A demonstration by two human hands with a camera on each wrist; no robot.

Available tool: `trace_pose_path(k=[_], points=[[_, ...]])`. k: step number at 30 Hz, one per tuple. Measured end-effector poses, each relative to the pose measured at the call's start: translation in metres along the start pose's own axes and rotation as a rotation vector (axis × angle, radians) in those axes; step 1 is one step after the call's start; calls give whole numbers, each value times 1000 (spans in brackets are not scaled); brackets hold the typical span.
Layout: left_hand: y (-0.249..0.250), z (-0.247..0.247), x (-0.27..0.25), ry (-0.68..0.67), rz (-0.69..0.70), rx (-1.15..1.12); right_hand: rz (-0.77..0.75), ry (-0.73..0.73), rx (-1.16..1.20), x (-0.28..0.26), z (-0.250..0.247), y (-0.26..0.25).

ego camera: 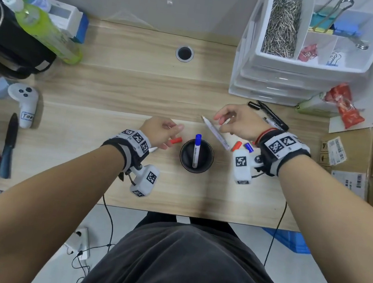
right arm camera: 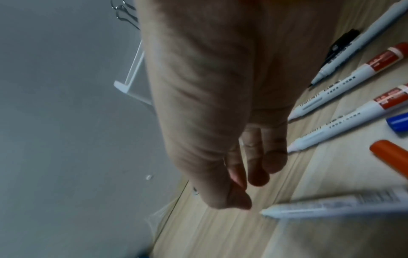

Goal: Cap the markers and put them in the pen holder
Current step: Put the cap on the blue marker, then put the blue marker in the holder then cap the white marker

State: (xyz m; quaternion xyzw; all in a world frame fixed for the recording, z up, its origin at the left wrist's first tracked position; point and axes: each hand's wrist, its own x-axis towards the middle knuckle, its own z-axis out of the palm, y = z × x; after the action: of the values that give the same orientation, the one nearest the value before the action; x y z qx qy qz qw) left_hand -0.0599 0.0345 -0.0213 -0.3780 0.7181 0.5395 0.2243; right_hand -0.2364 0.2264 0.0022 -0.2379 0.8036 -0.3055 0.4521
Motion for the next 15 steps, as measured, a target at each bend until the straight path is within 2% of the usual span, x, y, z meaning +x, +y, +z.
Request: trace_pose_path(k=[3, 6, 11, 15], points=[[-9, -5, 9, 98, -21, 127, 79, 97, -139, 9, -3, 15], [-18, -6, 13, 129, -26, 288, 158, 145, -240, 18, 8, 30], [-29, 6, 26, 41, 20, 445, 230, 79, -395, 29, 34, 42], [-27, 15, 38, 72, 93, 565, 216, 27, -511, 35, 44, 45]])
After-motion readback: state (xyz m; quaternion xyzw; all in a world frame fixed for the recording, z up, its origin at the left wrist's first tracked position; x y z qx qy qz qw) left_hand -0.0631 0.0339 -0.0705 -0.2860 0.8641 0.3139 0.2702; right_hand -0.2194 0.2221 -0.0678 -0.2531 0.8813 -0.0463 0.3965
